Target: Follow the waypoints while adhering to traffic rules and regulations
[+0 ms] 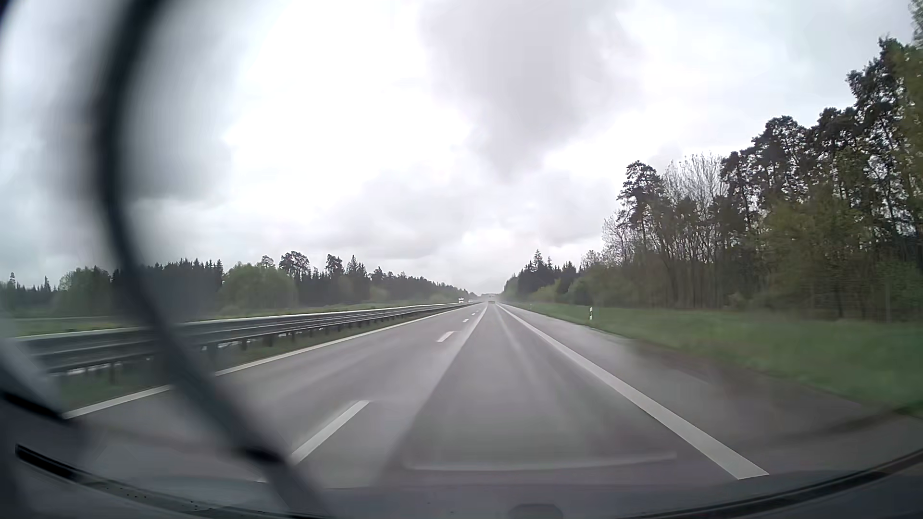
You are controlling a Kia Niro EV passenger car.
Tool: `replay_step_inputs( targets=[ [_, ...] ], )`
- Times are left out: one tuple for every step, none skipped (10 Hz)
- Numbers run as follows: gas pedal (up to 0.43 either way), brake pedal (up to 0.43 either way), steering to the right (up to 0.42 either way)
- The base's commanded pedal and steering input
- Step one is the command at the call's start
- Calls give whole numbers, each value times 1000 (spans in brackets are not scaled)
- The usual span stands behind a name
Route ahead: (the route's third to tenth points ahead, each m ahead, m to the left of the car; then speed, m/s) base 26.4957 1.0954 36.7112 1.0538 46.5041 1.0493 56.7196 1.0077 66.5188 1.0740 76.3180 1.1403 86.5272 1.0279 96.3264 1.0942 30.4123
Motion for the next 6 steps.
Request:
replay_step_inputs(
  targets=[
    [311,0,-2],
    [311,0,-2],
    [311,0,-2],
    [311,0,-2],
    [311,0,-2],
    [311,0,-2]
  ],
)
